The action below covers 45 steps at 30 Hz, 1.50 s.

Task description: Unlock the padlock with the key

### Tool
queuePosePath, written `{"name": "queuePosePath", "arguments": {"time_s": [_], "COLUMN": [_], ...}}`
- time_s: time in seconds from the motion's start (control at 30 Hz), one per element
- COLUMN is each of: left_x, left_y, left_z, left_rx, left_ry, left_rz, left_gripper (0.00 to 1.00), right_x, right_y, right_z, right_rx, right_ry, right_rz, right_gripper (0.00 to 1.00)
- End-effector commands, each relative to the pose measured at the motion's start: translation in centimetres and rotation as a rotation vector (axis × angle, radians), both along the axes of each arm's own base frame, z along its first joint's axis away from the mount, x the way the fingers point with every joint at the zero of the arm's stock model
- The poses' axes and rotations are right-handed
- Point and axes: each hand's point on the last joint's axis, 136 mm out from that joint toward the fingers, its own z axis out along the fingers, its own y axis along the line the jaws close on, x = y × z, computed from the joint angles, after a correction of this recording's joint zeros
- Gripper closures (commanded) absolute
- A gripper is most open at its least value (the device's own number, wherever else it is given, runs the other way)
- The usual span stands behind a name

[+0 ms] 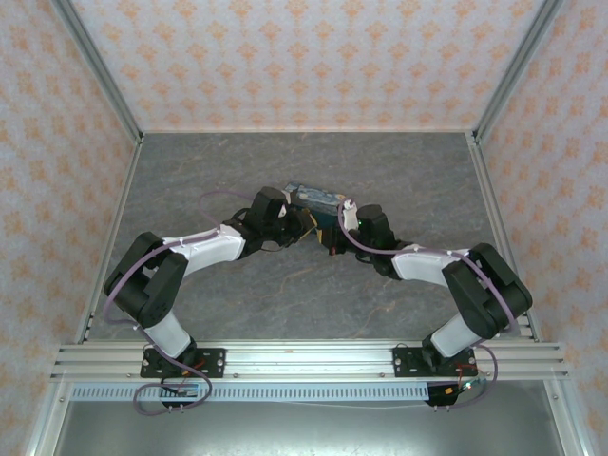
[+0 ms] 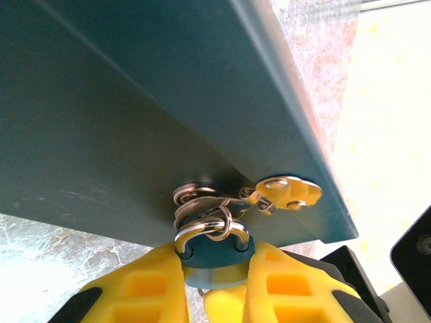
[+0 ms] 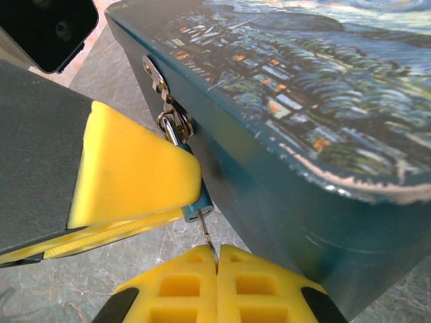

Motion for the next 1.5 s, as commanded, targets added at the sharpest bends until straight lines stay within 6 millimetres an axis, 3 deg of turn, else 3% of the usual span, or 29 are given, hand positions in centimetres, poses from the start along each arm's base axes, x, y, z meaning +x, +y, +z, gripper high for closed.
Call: {"name": "queuePosePath", "arguments": {"time_s": [0.0,0.27,0.67,1.27,1.47], "left_x": [-2.0,-2.0,-1.9,-2.0,-1.8], "left_y": [-3.3,-3.2,-3.2,-3.3,-3.4], "left_z": [1.1,0.7,0.5,0.2,-1.1], "left_rx": [-0.06,-0.048,-0.046,-0.054,-0.065], "left_ry": [0.006,0.012,0.019,0.031,0.04], "left_rz": [-0.115,-0.11,-0.106,-0.105,-0.089], "left_gripper": [0.89,0.89,0.89,0.89,0.88], "right_x": [2.0,2.4,2.4,2.8,2.7], "right_y": [2.2,2.1,1.7,2.5,2.0], "right_z": [8.5,10.1,8.3,11.2,7.8], "right_rx": [0.143,0.23,0.181,0.325,0.269], "right_ry": [-0.245,-0.246,-0.217,-0.24,-0.177], "right_rz": [0.057,0.093,0.095,0.13,0.084], "right_gripper": [1.0,1.0,1.0,1.0,1.0]}}
